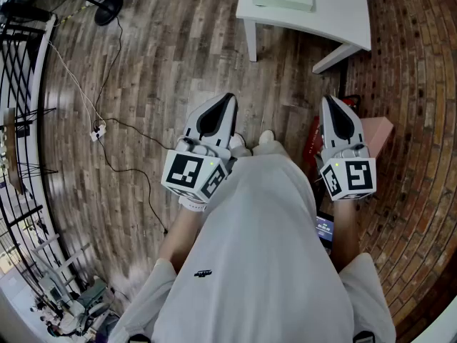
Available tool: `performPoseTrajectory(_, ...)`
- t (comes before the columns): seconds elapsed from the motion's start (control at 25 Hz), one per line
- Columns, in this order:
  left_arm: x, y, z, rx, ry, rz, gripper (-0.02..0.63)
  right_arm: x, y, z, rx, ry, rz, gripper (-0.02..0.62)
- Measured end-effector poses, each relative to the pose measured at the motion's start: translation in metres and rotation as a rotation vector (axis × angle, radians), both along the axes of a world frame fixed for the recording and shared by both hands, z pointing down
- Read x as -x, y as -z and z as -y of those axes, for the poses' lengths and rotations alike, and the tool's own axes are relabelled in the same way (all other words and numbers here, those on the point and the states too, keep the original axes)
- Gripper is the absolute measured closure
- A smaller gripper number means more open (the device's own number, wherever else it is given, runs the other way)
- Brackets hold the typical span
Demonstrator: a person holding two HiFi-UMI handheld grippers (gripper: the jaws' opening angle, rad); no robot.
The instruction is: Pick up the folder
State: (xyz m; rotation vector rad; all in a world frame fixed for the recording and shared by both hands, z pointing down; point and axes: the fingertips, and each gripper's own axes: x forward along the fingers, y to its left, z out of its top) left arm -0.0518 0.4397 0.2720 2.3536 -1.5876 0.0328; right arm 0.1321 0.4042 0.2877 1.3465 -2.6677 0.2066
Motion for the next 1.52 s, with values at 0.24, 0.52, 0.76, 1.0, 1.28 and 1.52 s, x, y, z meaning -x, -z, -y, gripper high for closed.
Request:
performPoseTrajectory(0.24, -0.031, -0.003, 0.002, 0.011, -0.013, 0.01, 0.586, -0.026, 0.001, 0.001, -0.006, 0.003, -0.015, 0.591)
performPoseTrajectory(0.52, -0.064, -0.006, 0.016, 0.027, -0.025, 0.034, 0.586, -0.056, -0.002, 0.008, -0.013, 0.003, 0.013, 0.591)
performPoseTrajectory(0.76, -0.088, -0.01, 0.025, 0.046, -0.056, 0.072, 0.586, -0.07, -0.001, 0.008, 0.084, 0.063, 0.221, 0.589)
performPoseTrajectory(1.0, -0.091, -0.008, 0.034, 0.045, -0.08, 0.086, 0.586, -0.067, 0.004, 0.008, 0.088, 0.085, 0.204, 0.589)
performPoseTrajectory(1.28, -0.089, -0.018, 0.067, 0.034, -0.097, 0.066, 0.586, -0.063, 0.003, 0.04, 0.106, 0.066, 0.261, 0.589)
performPoseTrajectory(1.52, -0.056, -0.019, 0.134, 0.02, -0.084, 0.021, 0.586, -0.035, -0.001, 0.101, 0.139, 0.039, 0.241, 0.589)
